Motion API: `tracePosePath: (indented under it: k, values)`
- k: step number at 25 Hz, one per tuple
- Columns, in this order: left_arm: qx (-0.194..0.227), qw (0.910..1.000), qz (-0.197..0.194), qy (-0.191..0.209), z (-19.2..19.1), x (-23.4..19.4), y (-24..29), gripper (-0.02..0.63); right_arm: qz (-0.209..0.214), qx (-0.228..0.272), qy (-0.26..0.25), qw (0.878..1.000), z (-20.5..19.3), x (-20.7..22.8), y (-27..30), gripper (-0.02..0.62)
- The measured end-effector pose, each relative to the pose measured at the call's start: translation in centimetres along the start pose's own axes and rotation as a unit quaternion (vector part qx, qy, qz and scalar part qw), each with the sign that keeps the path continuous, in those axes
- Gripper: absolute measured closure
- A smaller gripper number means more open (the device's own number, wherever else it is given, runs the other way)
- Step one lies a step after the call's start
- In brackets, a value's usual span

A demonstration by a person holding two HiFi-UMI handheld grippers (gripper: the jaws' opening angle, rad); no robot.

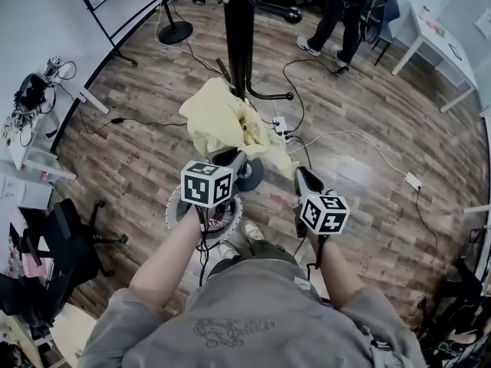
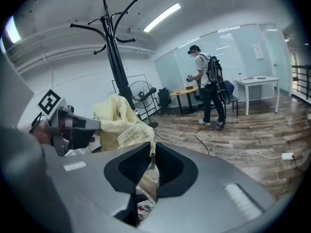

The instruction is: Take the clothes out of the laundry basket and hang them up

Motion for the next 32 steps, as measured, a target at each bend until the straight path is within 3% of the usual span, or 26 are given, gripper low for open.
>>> tracePosePath:
  k: [7, 13, 22, 32]
  values:
    - [0.007, 0.9997, 0.020, -0.012, -1.5, -1.9, -0.4, 0.520, 0.015, -0.051, -0.031, 0.998, -2.8, -1.0, 1.2, 0.470]
    - [0.001, 0.9998, 0.006, -0.021, -2.7, -1.9, -1.2, 0.349, 0.030, -0.030, -0.045, 0.998, -0.7, -2.0, 0.7, 0.430]
    - [0.021, 0.9994, 0.023, -0.014, -2.2, -2.2, -5.8, 0.301, 0.109, 0.042, -0.074, 0.990, 5.8, -8.4, -1.1, 0.431]
    - [0.109, 0.9904, 0.080, 0.030, 3.2, -2.2, -15.2, 0.299, 0.215, 0.115, -0.130, 0.961, 12.3, -17.6, -4.1, 0.431]
Point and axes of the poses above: the fingertips, and each gripper's own axes: y forward along the fingers, x to its right, z out of its top, the point moved 1 cm from there along -y, backward along the fingers, and after that the axes turned 9 degrees about -z, right-handed, at the moved point
